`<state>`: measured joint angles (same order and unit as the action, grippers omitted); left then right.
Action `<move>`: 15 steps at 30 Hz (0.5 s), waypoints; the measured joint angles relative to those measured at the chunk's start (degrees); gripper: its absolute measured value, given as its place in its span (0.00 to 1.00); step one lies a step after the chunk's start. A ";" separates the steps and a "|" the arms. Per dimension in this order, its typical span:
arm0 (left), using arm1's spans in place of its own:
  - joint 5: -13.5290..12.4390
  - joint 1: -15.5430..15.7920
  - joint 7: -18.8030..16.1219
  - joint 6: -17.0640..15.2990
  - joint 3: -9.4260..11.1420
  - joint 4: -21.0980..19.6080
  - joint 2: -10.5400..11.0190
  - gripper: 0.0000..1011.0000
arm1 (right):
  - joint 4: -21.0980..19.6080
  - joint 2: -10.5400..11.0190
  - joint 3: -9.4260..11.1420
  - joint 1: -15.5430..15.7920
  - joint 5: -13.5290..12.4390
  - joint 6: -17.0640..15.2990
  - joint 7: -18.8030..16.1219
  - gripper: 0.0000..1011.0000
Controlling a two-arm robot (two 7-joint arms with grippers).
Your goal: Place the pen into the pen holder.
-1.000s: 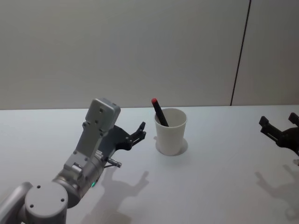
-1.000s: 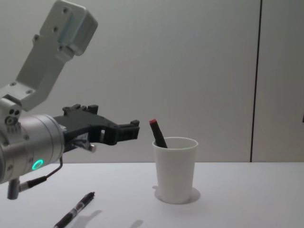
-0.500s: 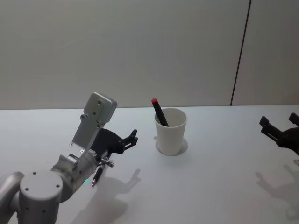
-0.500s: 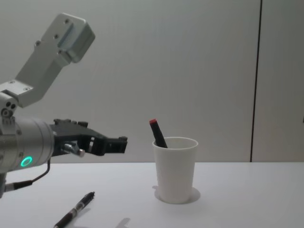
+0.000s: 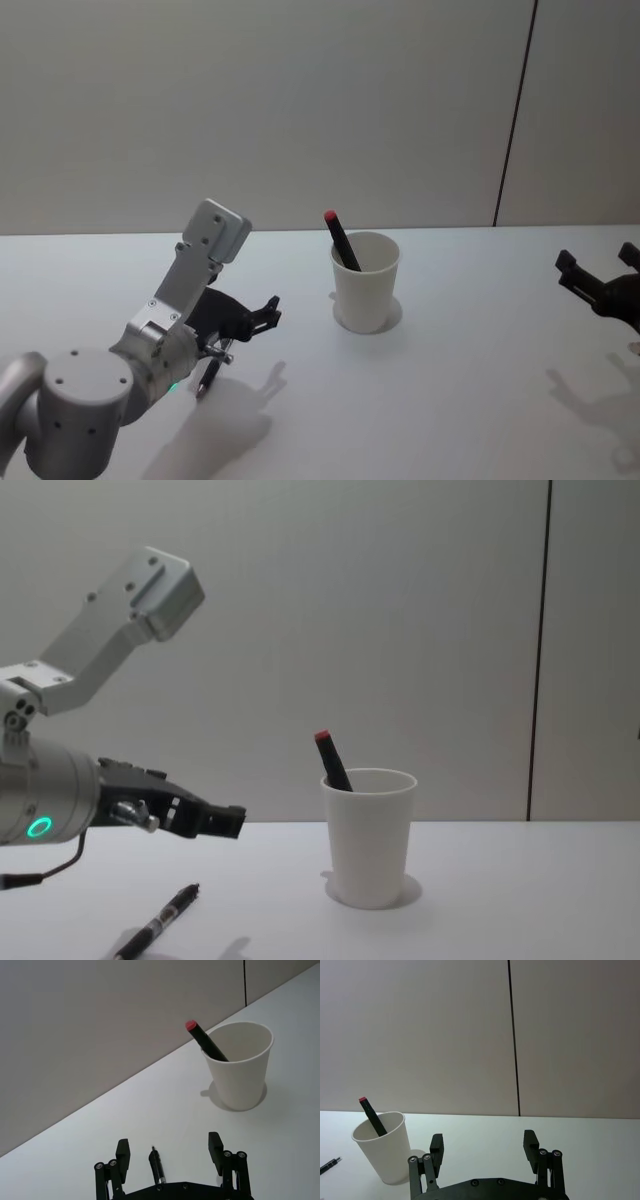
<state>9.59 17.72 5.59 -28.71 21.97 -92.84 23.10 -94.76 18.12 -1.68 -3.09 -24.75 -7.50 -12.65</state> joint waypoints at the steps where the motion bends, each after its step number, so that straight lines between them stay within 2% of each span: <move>1: -0.23 0.10 0.14 -0.30 0.00 0.10 -0.01 0.99 | 0.00 0.00 0.00 0.00 0.00 0.00 0.00 0.99; 6: -1.78 0.76 1.13 -2.40 0.01 0.75 -0.17 0.99 | 0.00 0.00 -0.01 0.00 0.00 0.00 0.00 0.99; 15: -4.90 2.64 3.05 -8.11 0.20 2.44 -1.01 0.99 | 0.00 0.00 0.00 0.00 0.00 0.01 0.00 0.99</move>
<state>4.69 20.36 8.64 -36.82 22.17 -90.40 22.10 -94.76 18.12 -1.69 -3.08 -24.75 -7.49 -12.65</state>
